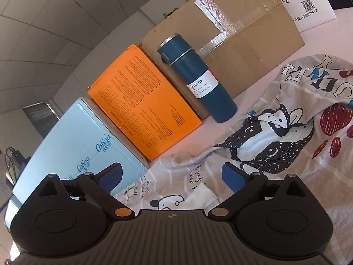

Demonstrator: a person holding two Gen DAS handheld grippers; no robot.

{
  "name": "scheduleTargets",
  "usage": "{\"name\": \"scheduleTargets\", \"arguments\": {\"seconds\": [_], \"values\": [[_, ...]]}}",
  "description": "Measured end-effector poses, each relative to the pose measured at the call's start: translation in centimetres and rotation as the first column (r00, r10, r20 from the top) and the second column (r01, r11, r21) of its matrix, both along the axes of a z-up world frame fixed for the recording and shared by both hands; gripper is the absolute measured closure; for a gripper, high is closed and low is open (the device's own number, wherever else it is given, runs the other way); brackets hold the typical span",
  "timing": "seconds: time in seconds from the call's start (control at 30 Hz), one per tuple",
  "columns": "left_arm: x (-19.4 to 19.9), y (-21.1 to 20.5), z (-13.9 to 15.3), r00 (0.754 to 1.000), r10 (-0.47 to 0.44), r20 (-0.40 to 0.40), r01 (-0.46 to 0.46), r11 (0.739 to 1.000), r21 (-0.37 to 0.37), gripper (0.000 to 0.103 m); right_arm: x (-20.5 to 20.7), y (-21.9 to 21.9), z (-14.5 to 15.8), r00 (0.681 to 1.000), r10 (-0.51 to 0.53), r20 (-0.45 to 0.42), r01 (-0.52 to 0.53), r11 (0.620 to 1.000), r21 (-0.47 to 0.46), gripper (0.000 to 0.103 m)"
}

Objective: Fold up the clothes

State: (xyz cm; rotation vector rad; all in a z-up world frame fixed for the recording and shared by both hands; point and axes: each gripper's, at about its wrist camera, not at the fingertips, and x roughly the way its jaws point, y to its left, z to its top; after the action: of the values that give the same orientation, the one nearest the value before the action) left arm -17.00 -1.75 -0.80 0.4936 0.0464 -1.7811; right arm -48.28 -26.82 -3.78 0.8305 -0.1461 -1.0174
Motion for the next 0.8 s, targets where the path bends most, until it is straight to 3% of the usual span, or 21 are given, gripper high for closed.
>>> {"name": "scheduleTargets", "arguments": {"seconds": [0.13,0.23,0.37,0.47,0.67,0.8], "values": [[-4.2,0.9,0.3,0.997,0.07,0.029,-0.069,0.997,-0.027,0.007,-2.0,-2.3,0.9,0.99,0.071,0.121,-0.081,0.994,0.079,0.001],[-7.7,0.7,-0.5,0.99,0.096,0.102,-0.093,0.995,-0.036,0.007,-2.4,-4.7,1.5,0.972,0.163,0.169,-0.184,0.976,0.118,0.001],[-12.0,-0.3,-1.4,0.977,0.113,0.18,-0.103,0.993,-0.063,0.007,-0.7,-7.3,2.2,0.949,0.311,0.059,-0.314,0.948,0.059,0.0],[-14.6,-1.4,-2.1,0.97,0.1,0.222,-0.092,0.995,-0.048,0.007,0.4,-8.5,0.7,0.922,0.385,0.032,-0.386,0.921,0.045,0.0],[-19.4,-4.8,-4.4,0.94,0.005,0.342,-0.006,1.0,0.004,0.007,0.4,-9.6,-2.3,0.892,0.451,0.018,-0.447,0.877,0.176,0.0],[-21.1,-7.2,-5.2,0.93,-0.047,0.365,0.033,0.998,0.045,0.007,0.7,-9.8,-3.4,0.888,0.46,0.002,-0.45,0.866,0.219,0.0]]}}
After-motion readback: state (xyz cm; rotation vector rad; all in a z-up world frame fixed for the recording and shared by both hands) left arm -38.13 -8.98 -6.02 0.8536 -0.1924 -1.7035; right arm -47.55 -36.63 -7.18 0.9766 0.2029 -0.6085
